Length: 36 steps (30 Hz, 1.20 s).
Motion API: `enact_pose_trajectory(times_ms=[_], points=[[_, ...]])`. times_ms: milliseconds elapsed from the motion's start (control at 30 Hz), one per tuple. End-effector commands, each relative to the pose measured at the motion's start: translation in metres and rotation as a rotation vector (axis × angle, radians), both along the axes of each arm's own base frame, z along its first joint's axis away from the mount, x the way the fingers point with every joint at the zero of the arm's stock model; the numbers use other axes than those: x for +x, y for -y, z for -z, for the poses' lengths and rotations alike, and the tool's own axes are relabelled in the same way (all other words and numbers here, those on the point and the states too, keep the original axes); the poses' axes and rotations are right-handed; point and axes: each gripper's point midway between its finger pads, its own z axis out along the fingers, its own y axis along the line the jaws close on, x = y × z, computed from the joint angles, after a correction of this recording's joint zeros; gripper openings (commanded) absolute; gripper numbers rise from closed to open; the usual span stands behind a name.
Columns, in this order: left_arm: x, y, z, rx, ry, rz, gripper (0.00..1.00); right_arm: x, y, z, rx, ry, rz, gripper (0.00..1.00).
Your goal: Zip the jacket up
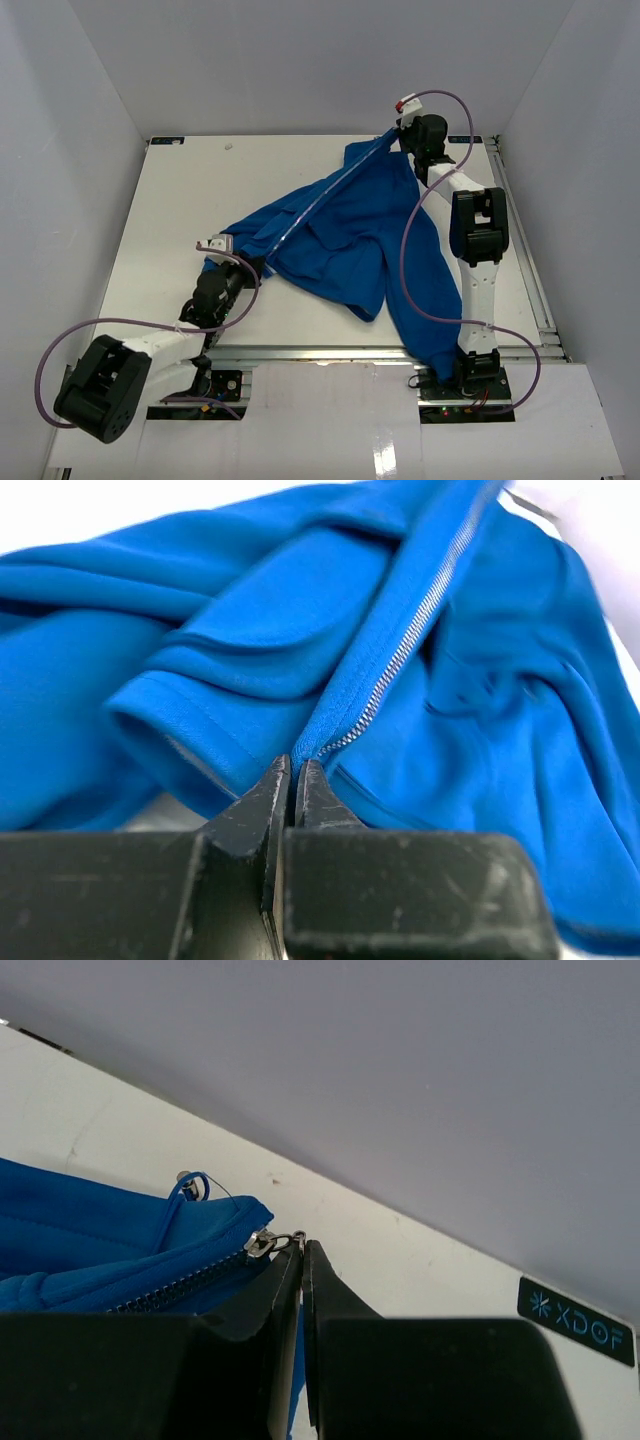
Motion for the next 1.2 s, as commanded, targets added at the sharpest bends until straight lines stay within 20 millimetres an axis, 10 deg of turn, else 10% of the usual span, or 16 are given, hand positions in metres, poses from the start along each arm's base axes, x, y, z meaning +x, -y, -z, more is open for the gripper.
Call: enact_pose_trajectory(times_ms=[0,267,367,533,600,867,1167], points=[[-0.017,0.046,-0.021,-0.051,0.115,0.254,0.00,0.020,-0.003,-0.053,-0.046,0.179,-0.035,0.08],[-0.024,0.080,-0.014,0.007,0.123,0.341,0.02,0.029,-0.022,-0.063,-0.053,0.220,-0.066,0.14],[-0.021,0.079,-0.014,0.030,0.126,0.321,0.26,0.020,-0.019,-0.060,-0.029,0.191,-0.038,0.43],[-0.006,0.072,-0.057,0.026,0.191,0.240,0.56,-0.007,0.004,-0.096,0.073,0.148,0.102,0.60],[0.002,0.065,-0.075,0.037,0.189,0.189,0.58,-0.029,0.010,-0.113,0.192,0.093,0.143,0.61],[0.020,0.020,-0.134,0.029,0.188,0.032,0.64,-0.132,0.033,-0.078,0.426,-0.150,0.291,0.67],[0.041,-0.035,-0.078,-0.041,-0.043,-0.127,0.65,-0.274,0.022,0.027,0.635,-0.547,0.346,0.64]])
